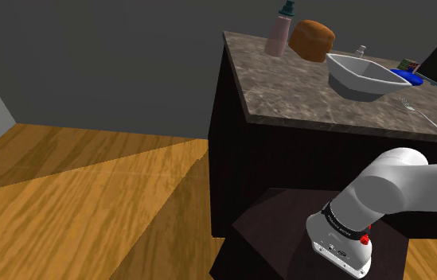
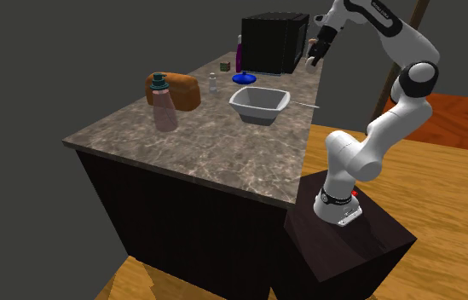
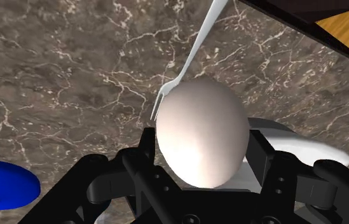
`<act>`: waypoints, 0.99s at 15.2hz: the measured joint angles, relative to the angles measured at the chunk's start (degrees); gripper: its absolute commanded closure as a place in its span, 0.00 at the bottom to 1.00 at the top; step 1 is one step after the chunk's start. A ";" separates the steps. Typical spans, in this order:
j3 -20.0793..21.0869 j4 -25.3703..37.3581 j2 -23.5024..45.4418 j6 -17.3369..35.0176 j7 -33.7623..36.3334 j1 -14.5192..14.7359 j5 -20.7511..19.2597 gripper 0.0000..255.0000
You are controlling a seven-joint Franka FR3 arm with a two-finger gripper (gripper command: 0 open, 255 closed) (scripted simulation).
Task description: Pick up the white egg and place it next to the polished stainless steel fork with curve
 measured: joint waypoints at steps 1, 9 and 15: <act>-1.74 2.82 0.46 -1.33 -1.48 1.33 -0.67 1.00; -5.32 3.50 -1.31 -1.36 -5.41 1.87 -3.56 1.00; -5.15 -3.63 -4.26 2.61 -5.57 -1.08 -5.01 1.00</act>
